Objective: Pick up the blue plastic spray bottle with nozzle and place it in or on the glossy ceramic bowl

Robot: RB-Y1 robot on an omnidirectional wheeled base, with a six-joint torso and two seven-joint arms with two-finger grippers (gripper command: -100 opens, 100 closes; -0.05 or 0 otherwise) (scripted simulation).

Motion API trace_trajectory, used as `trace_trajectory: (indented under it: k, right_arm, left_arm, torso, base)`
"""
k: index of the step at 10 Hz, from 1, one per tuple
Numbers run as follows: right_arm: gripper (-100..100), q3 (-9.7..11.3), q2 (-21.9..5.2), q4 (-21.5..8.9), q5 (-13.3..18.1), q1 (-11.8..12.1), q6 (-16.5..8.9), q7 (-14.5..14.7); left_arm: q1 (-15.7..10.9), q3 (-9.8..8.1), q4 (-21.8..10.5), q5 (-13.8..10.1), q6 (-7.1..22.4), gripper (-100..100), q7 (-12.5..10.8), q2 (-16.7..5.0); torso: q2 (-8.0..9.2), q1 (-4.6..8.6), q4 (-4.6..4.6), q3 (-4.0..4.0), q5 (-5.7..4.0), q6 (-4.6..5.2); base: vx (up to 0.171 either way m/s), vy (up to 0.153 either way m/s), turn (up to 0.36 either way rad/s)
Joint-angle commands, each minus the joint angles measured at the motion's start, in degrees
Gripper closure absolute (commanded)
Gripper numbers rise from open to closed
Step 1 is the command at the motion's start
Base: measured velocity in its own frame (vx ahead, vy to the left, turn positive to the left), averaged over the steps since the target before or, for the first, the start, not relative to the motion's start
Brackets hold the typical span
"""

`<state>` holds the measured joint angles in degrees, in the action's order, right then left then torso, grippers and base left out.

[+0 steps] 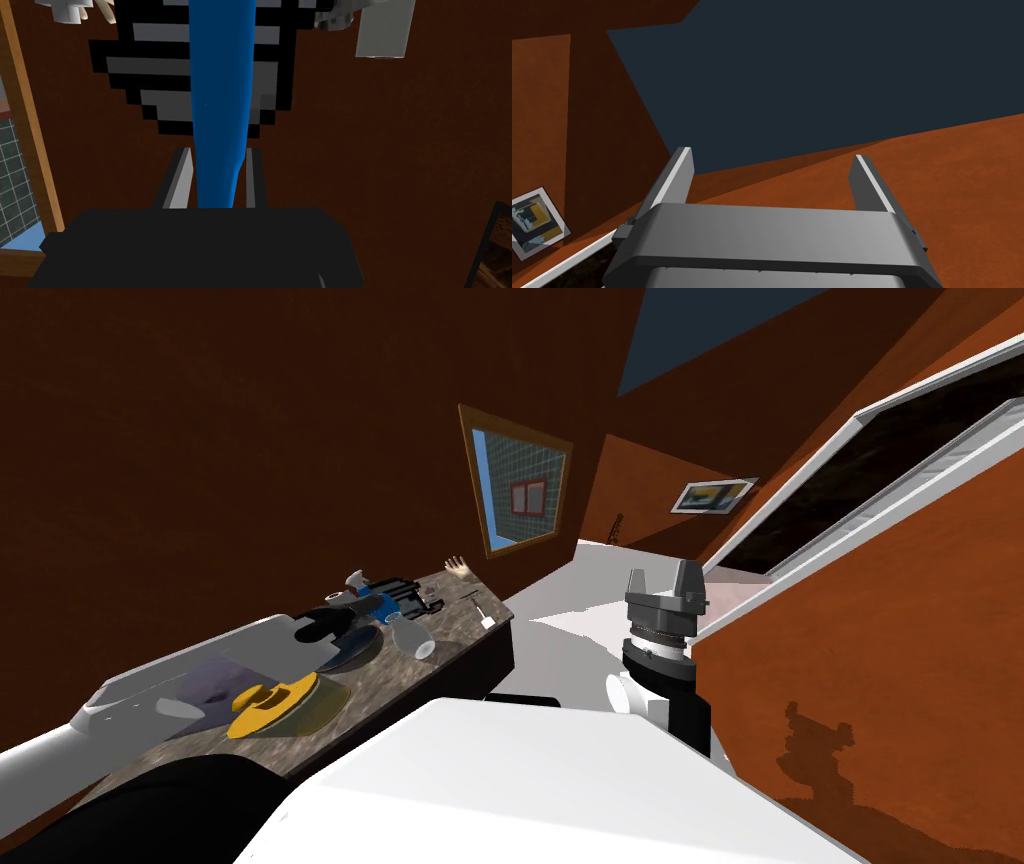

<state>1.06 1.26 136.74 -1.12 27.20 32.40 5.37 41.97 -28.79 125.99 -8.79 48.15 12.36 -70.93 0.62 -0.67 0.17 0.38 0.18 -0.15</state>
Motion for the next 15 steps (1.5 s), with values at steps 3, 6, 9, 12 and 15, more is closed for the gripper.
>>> trace_trajectory:
  k: [3,6,9,12,15]
  right_arm:
    - [0,0.0,0.0,0.0,0.0,0.0,0.0,0.0]
    - [0,-0.01,0.0,0.0,0.0,0.0,0.0,0.0]
    - [0,0.01,0.01,0.0,0.0,0.02,0.0,0.0]
    - [0,0.01,0.01,0.0,0.0,0.02,0.0,0.0]
    - [0,0.01,0.02,0.01,0.0,0.03,0.01,0.0]
  left_arm:
    - [2.34,-1.93,-2.77,-3.75,3.37,100,-2.61,-3.45]
    - [3.48,-2.97,-3.62,-5.17,4.32,100,-3.37,-4.64]
    - [3.63,-3.11,-3.76,-5.29,4.49,-100,-3.39,-4.68]
    - [3.68,-3.08,-3.82,-5.3,4.54,0,-3.4,-4.63]
    - [3.73,-1.59,-8.26,-5.22,-0.99,-100,-5.57,-7.92]
  torso:
    - [-0.02,-0.25,0.01,-0.01,0.04,-0.05]
    - [-0.01,-0.24,0.01,0.0,0.07,-0.13]
    - [-0.56,0.48,-0.11,-0.31,-0.09,-0.06]
    - [-0.66,0.61,-0.13,-0.37,-0.15,0.02]
    - [-0.99,0.94,-0.21,-0.56,-0.23,0.02]
  base:
    - [-0.14,0.17,-0.079]
    - [-0.119,0.141,-0.055]
    - [-0.006,0.008,0.002]
    - [0.0,0.0,0.0]
    - [0.07,-0.065,0.144]
